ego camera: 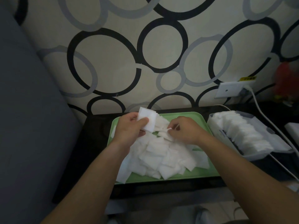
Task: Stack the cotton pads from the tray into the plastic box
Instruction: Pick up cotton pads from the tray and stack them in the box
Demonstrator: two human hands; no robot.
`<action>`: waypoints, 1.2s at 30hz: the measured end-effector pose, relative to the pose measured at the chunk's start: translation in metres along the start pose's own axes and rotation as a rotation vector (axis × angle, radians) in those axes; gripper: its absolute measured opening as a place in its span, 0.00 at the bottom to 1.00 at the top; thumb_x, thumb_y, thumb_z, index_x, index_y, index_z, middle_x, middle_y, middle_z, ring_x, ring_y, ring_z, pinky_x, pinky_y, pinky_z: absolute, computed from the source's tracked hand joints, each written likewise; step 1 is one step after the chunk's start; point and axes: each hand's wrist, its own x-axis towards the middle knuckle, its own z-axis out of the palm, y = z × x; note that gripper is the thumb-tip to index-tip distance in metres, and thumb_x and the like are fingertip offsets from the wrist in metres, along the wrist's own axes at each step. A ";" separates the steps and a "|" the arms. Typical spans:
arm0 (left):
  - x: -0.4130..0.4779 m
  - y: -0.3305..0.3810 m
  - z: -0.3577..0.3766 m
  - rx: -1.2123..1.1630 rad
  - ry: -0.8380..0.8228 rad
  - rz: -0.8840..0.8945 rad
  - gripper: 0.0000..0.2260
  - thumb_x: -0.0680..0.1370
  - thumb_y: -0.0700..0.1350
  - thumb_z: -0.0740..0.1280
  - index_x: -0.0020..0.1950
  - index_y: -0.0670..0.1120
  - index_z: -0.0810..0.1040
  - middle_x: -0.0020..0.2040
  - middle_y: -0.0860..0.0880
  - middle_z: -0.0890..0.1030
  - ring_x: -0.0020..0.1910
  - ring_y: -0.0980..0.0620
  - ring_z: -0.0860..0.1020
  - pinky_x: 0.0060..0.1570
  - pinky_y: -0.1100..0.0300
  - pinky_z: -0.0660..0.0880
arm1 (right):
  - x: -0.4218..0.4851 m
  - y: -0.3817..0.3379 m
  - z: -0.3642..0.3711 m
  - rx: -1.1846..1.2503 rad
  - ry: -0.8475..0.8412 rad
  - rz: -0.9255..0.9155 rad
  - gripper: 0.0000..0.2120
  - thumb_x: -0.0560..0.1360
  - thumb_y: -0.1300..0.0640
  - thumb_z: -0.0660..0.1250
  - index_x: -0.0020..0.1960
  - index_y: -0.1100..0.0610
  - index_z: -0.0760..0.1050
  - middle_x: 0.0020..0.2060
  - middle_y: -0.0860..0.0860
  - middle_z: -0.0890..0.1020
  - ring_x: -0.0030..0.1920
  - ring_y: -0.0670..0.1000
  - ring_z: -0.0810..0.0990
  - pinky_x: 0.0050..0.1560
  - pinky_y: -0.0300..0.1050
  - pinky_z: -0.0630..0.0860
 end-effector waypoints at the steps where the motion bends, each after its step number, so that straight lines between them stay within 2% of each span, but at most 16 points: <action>1: 0.000 0.000 0.000 0.001 -0.002 -0.001 0.09 0.78 0.42 0.71 0.58 0.46 0.80 0.52 0.48 0.83 0.52 0.49 0.82 0.41 0.61 0.80 | -0.001 0.001 -0.001 0.024 0.011 0.000 0.04 0.76 0.54 0.69 0.45 0.51 0.83 0.40 0.44 0.83 0.42 0.46 0.80 0.43 0.39 0.76; 4: 0.001 0.000 0.001 0.014 0.001 -0.005 0.11 0.78 0.42 0.71 0.60 0.45 0.80 0.53 0.48 0.82 0.53 0.49 0.82 0.42 0.61 0.80 | -0.005 -0.002 -0.006 0.110 0.065 0.001 0.04 0.76 0.55 0.69 0.47 0.53 0.83 0.42 0.46 0.82 0.43 0.46 0.80 0.42 0.36 0.73; 6: 0.001 0.000 0.002 0.015 0.006 -0.004 0.11 0.78 0.42 0.71 0.61 0.45 0.80 0.53 0.48 0.82 0.53 0.50 0.82 0.42 0.61 0.80 | -0.007 -0.005 -0.011 0.225 0.134 0.016 0.04 0.75 0.58 0.69 0.44 0.55 0.82 0.41 0.49 0.83 0.41 0.46 0.79 0.41 0.39 0.72; 8: 0.002 -0.001 0.002 0.018 0.017 -0.005 0.10 0.78 0.42 0.71 0.60 0.45 0.80 0.53 0.48 0.83 0.52 0.50 0.82 0.41 0.62 0.80 | -0.008 -0.008 -0.017 0.374 0.174 0.047 0.05 0.75 0.59 0.68 0.41 0.57 0.81 0.40 0.55 0.83 0.39 0.48 0.78 0.41 0.42 0.73; 10: 0.003 -0.002 0.004 0.026 0.033 -0.011 0.11 0.78 0.42 0.71 0.60 0.45 0.80 0.53 0.48 0.83 0.52 0.50 0.82 0.41 0.62 0.80 | -0.009 -0.010 -0.022 0.596 0.136 0.069 0.06 0.76 0.62 0.67 0.42 0.60 0.79 0.40 0.60 0.81 0.42 0.51 0.79 0.41 0.42 0.77; 13: 0.005 -0.003 0.006 0.031 0.044 -0.024 0.14 0.78 0.41 0.71 0.64 0.43 0.79 0.55 0.47 0.83 0.52 0.48 0.82 0.39 0.62 0.80 | -0.010 -0.012 -0.027 0.869 0.044 0.076 0.05 0.78 0.65 0.65 0.46 0.62 0.78 0.42 0.57 0.82 0.41 0.56 0.83 0.40 0.45 0.80; 15: 0.004 -0.003 0.008 0.029 0.035 -0.023 0.14 0.78 0.41 0.71 0.63 0.42 0.79 0.54 0.46 0.83 0.51 0.49 0.82 0.37 0.63 0.80 | -0.010 -0.014 -0.029 0.939 0.013 0.065 0.05 0.79 0.64 0.65 0.49 0.60 0.79 0.41 0.54 0.83 0.41 0.53 0.83 0.41 0.44 0.79; 18: 0.001 -0.003 0.012 0.049 -0.010 -0.022 0.14 0.77 0.40 0.72 0.63 0.42 0.79 0.53 0.46 0.84 0.49 0.49 0.83 0.37 0.64 0.80 | -0.011 -0.017 -0.033 0.952 -0.056 -0.004 0.06 0.79 0.63 0.66 0.51 0.57 0.81 0.41 0.50 0.83 0.44 0.49 0.81 0.42 0.43 0.78; 20: -0.001 -0.002 0.015 0.058 -0.088 -0.031 0.14 0.77 0.41 0.72 0.63 0.43 0.80 0.52 0.46 0.85 0.49 0.49 0.85 0.39 0.62 0.81 | -0.014 -0.020 -0.034 0.909 -0.101 -0.061 0.06 0.77 0.64 0.68 0.51 0.57 0.81 0.41 0.52 0.85 0.44 0.50 0.81 0.44 0.44 0.77; 22: -0.004 0.000 0.018 0.064 -0.171 -0.031 0.12 0.78 0.42 0.72 0.61 0.45 0.82 0.50 0.47 0.86 0.47 0.51 0.85 0.39 0.62 0.80 | -0.014 -0.024 -0.035 0.820 -0.079 -0.083 0.06 0.74 0.64 0.72 0.50 0.57 0.82 0.38 0.52 0.85 0.42 0.50 0.82 0.44 0.45 0.77; 26: -0.009 0.003 0.019 0.088 -0.289 0.000 0.08 0.79 0.43 0.70 0.57 0.48 0.83 0.48 0.49 0.87 0.46 0.52 0.85 0.40 0.63 0.80 | -0.014 -0.030 -0.035 0.658 -0.005 -0.078 0.10 0.69 0.63 0.77 0.49 0.59 0.81 0.33 0.50 0.85 0.35 0.44 0.81 0.37 0.39 0.76; 29: -0.010 0.004 0.019 0.088 -0.320 -0.005 0.08 0.81 0.43 0.68 0.57 0.46 0.84 0.50 0.47 0.87 0.46 0.52 0.84 0.40 0.63 0.80 | -0.014 -0.030 -0.036 0.617 0.060 -0.063 0.11 0.68 0.63 0.78 0.48 0.59 0.80 0.32 0.49 0.84 0.33 0.44 0.80 0.36 0.40 0.75; 33: -0.011 0.006 0.020 0.095 -0.327 -0.002 0.09 0.83 0.43 0.64 0.53 0.49 0.84 0.49 0.48 0.86 0.44 0.54 0.84 0.40 0.62 0.81 | -0.012 -0.027 -0.034 0.590 0.103 -0.054 0.12 0.67 0.61 0.79 0.47 0.59 0.80 0.35 0.53 0.84 0.33 0.46 0.80 0.38 0.45 0.77; 36: -0.010 0.006 0.021 0.074 -0.300 -0.037 0.10 0.84 0.44 0.62 0.54 0.46 0.83 0.51 0.44 0.84 0.45 0.51 0.83 0.40 0.59 0.82 | -0.011 -0.027 -0.031 0.563 0.132 -0.053 0.13 0.67 0.60 0.80 0.47 0.59 0.80 0.38 0.57 0.84 0.34 0.47 0.81 0.38 0.41 0.77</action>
